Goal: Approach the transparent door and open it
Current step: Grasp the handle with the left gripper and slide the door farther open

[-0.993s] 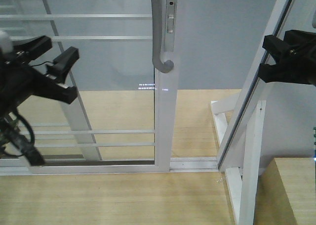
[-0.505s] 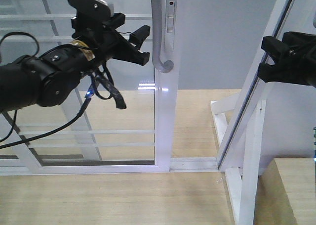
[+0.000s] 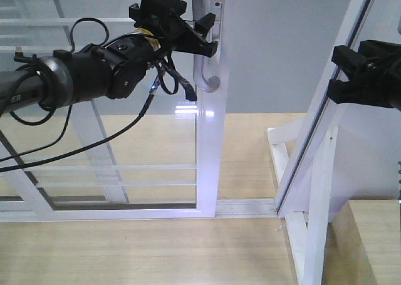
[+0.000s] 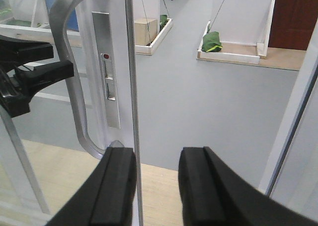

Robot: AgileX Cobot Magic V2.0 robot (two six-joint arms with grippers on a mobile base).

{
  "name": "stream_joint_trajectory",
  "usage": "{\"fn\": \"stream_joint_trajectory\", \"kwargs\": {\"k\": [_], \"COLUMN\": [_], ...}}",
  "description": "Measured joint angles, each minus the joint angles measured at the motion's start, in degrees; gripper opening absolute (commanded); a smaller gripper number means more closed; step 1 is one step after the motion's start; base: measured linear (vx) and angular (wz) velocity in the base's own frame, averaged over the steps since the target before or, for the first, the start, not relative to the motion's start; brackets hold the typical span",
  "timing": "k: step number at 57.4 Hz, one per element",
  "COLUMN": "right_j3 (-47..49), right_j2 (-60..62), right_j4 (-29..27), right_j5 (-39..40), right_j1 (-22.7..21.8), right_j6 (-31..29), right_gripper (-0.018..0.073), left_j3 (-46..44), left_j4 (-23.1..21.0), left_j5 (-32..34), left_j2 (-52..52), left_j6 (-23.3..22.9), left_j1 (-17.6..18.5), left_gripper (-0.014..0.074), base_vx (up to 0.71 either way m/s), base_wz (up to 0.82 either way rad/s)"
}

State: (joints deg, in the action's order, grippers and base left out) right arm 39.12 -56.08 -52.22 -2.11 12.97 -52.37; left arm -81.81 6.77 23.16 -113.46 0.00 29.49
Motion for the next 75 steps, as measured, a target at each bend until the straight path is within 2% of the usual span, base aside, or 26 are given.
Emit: {"fn": "stream_joint_trajectory", "kwargs": {"k": [6, 15, 25, 34, 49, 75], "right_j3": [0.0, 0.0, 0.0, 0.0, 0.0, 0.0], "right_j2": [0.0, 0.0, 0.0, 0.0, 0.0, 0.0], "right_j4": [-0.9, -1.9, -2.0, -2.1, -2.2, -2.2], "right_j5": [0.0, 0.0, 0.0, 0.0, 0.0, -0.8], "right_j1": [0.0, 0.0, 0.0, 0.0, 0.0, 0.0], "right_j6": [0.0, 0.0, 0.0, 0.0, 0.0, 0.0], "right_gripper": [0.0302, 0.0302, 0.0302, 0.0302, 0.0302, 0.0302], "left_j3": [-3.4, -6.0, -6.4, -6.6, -6.6, -6.6], "left_j4": [-0.6, -3.9, -4.2, -4.5, -5.2, -5.7], "left_j5": [-0.1, -0.9, -2.3, -8.8, -15.5, -23.5], "left_j2": [-2.6, -4.4, -4.3, -2.1, 0.1, 3.6], "left_j6": [2.1, 2.7, 4.4, 4.8, 5.4, 5.4], "left_j1": [-0.2, -1.2, -1.6, -1.8, -2.6, -6.0], "left_gripper": [0.0525, 0.0524, 0.0524, 0.0512, 0.0426, 0.0435], "base_vx": [0.00, 0.00, 0.00, 0.00, 0.00, 0.00], "base_wz": [0.00, 0.00, 0.00, 0.00, 0.00, 0.00]}}
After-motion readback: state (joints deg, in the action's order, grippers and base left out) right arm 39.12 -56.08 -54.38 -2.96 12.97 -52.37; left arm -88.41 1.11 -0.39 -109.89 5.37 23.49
